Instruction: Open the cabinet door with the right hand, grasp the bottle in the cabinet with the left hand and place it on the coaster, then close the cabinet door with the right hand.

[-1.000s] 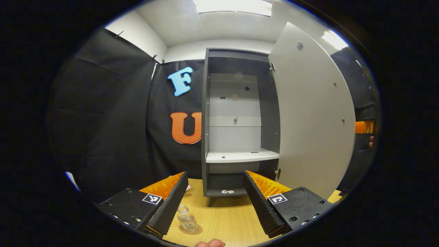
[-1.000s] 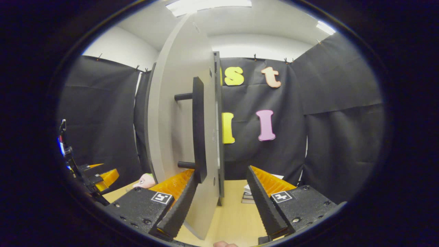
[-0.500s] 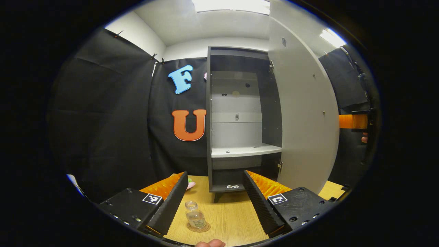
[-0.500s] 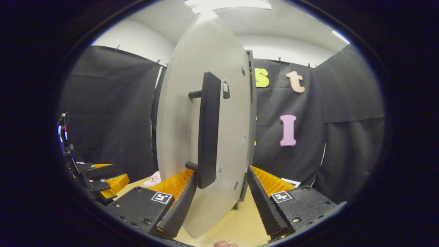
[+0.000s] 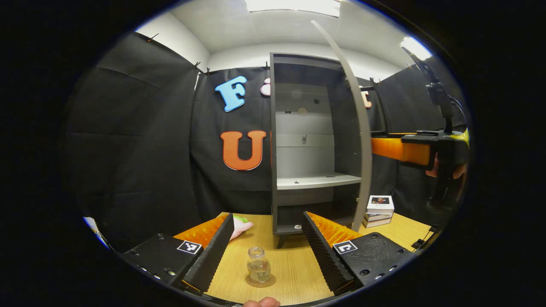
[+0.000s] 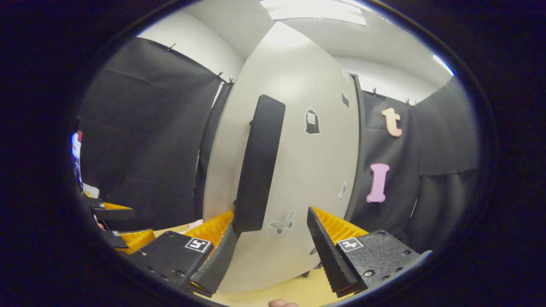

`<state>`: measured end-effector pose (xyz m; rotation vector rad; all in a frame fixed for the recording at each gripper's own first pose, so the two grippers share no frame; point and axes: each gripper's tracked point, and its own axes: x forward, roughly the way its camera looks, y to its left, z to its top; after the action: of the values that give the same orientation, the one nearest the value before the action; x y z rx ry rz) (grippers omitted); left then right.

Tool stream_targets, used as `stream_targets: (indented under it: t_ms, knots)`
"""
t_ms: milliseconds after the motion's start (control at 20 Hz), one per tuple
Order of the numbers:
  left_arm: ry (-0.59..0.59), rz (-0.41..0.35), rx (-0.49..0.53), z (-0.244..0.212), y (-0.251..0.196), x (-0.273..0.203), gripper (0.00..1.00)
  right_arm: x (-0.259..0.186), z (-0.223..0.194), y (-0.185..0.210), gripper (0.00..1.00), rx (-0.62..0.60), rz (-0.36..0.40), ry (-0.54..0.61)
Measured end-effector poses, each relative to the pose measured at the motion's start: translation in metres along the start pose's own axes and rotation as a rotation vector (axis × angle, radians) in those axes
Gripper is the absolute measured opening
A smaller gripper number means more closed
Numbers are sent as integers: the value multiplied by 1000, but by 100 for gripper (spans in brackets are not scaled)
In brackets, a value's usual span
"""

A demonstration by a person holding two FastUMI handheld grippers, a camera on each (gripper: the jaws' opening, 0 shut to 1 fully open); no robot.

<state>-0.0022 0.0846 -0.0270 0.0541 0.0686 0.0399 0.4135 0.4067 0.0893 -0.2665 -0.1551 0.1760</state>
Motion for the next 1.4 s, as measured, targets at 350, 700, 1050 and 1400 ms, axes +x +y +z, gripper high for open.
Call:
stream_targets:
  t_ms: [350, 700, 1050, 1400]
  knots:
    - [-12, 52, -1, -2, 34, 6, 96, 67, -8, 50, 97, 68, -32, -35]
    - [-10, 86, -8, -3, 42, 3, 100, 46, -9, 50, 98, 145, 50, 0]
    - [-10, 40, -40, -4, 4, 1, 96, -28, -14, -6, 98, 220, 61, 7]
    - [-26, 1, -35, 4, -41, -5, 96, -103, -62, -94, 98, 244, -87, 71]
